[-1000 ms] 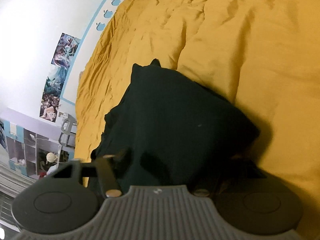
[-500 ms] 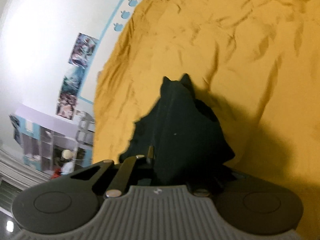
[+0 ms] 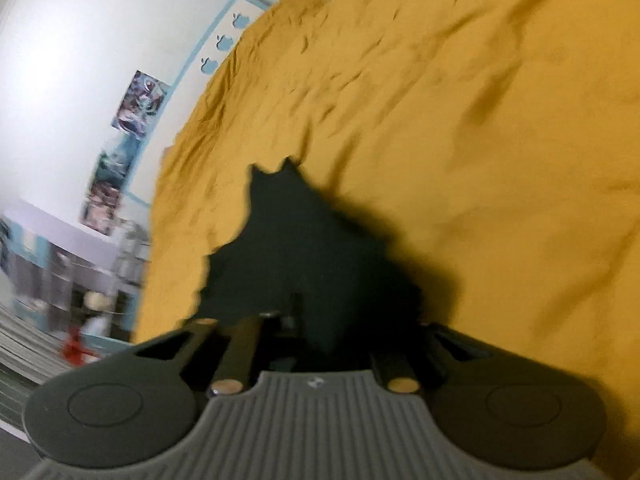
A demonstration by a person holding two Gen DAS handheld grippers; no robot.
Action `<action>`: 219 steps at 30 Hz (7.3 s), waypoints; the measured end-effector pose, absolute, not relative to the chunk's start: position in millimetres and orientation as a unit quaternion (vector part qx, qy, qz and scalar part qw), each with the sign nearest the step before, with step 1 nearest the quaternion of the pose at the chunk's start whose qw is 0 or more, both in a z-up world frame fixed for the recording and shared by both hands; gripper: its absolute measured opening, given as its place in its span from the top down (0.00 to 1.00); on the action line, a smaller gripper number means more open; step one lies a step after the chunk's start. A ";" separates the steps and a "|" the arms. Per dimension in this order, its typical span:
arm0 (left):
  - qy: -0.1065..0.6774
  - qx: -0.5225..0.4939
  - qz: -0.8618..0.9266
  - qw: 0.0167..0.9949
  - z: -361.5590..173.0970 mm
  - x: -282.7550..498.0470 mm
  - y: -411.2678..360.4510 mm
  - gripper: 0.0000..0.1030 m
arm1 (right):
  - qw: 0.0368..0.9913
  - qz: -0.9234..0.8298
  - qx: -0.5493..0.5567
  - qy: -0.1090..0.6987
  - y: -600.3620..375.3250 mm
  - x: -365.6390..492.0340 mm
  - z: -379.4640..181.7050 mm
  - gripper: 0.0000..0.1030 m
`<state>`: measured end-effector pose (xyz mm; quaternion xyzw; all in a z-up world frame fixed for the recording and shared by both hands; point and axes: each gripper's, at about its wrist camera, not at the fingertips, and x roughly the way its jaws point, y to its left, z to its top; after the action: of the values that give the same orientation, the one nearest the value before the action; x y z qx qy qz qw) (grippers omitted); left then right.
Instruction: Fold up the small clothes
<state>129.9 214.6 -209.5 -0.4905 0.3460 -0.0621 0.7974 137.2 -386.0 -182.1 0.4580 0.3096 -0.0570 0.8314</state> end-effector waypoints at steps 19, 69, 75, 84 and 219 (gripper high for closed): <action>0.296 -0.296 -0.141 0.897 -126.3 120.2 109.7 0.61 | 0.906 0.138 0.306 0.256 -253.4 129.5 -105.2 0.67; 0.436 -0.279 -0.100 0.850 -174.1 324.6 165.4 0.53 | 0.889 -0.028 0.306 0.338 -298.3 345.3 -151.8 0.60; 0.409 -0.274 -0.106 0.864 -157.7 312.2 170.0 0.36 | 0.879 0.071 0.300 0.364 -198.9 380.1 -143.4 0.61; 0.419 -0.295 -0.094 0.854 -184.8 322.1 192.9 0.38 | 0.865 0.038 0.263 0.425 -121.0 433.9 -190.5 0.61; 0.450 -0.454 -0.136 0.757 -134.4 371.6 170.5 0.82 | 0.914 0.243 0.057 0.321 -22.8 174.7 -101.5 0.97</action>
<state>371.6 170.5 -134.4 -0.4536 0.4501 -0.1356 0.7571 174.7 -22.8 -101.5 0.0572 0.3209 0.2434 0.9135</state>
